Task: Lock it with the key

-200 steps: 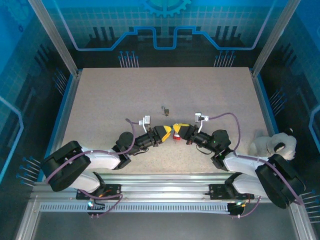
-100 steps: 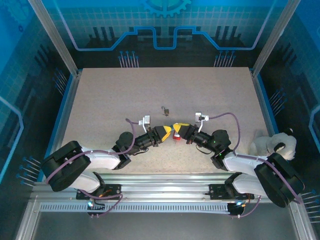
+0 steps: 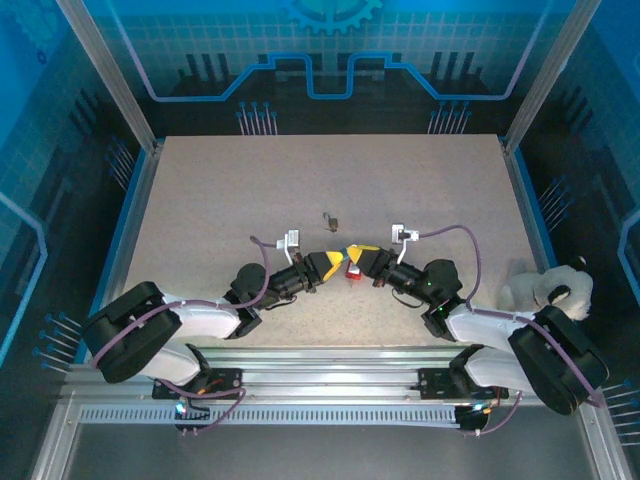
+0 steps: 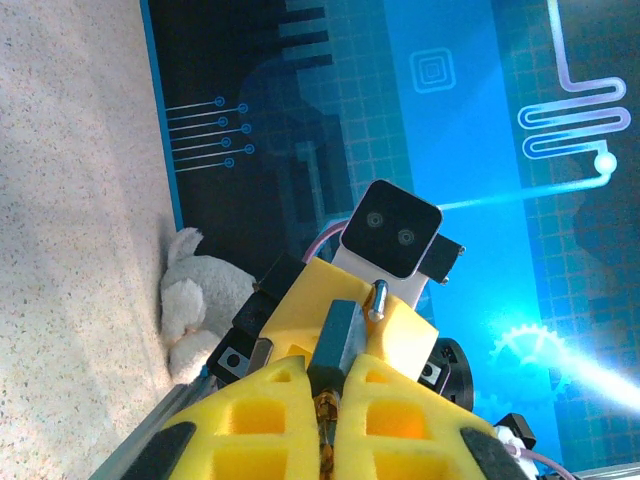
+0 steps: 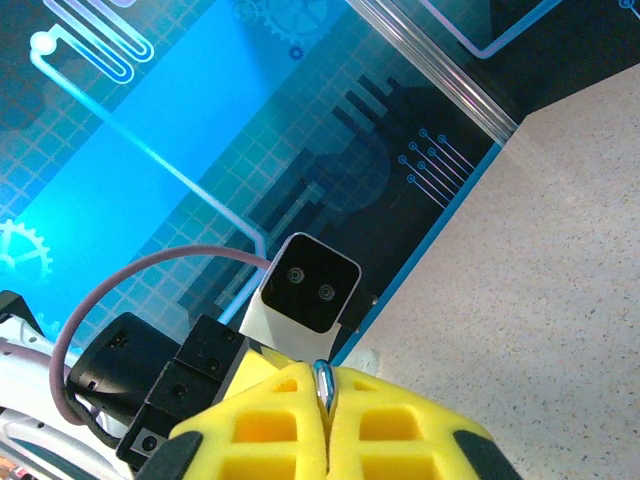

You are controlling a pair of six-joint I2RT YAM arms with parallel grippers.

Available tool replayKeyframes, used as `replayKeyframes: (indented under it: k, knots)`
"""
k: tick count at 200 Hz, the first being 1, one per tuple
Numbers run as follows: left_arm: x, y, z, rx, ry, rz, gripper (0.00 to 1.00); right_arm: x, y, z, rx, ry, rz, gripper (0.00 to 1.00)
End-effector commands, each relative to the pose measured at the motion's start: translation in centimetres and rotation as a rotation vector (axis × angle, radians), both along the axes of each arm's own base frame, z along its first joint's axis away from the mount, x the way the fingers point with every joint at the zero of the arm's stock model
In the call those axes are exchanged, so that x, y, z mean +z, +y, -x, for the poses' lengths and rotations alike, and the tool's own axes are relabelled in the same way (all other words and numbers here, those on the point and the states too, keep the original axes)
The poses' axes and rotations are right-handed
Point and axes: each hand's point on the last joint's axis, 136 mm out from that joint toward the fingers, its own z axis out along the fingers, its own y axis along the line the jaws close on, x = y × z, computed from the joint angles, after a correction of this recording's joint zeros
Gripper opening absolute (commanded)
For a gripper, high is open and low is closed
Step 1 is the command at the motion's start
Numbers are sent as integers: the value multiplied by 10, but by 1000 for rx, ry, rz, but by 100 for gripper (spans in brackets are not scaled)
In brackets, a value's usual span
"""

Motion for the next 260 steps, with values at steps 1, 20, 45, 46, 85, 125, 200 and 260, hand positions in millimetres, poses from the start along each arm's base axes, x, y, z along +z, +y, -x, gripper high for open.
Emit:
replayKeyframes:
  k: [1, 20, 45, 46, 85, 125, 200, 260]
  knots:
    - [36, 4, 10, -20, -124, 66, 0, -13, 2, -1, -12, 18, 54, 9]
    - [35, 6, 10, -13, -129, 52, 0, -13, 1, -2, -18, 18, 58, 14]
    - [37, 8, 11, -6, -141, 31, 0, -13, 0, -1, -22, 16, 61, 18]
    - [37, 8, 11, -6, -143, 30, 0, -13, 0, -2, -24, 16, 61, 18]
    - [38, 12, 14, 4, -159, -15, 0, -12, -2, -2, -32, 15, 62, 21]
    - [40, 13, 17, -1, -175, -57, 0, -10, -2, -1, -26, 6, 56, 21]
    - [38, 12, 20, -9, -193, -108, 0, -12, 2, -1, -2, 16, 40, 17]
    - [38, 14, 20, -3, -208, -120, 0, -13, 4, -1, 7, 21, 38, 7]
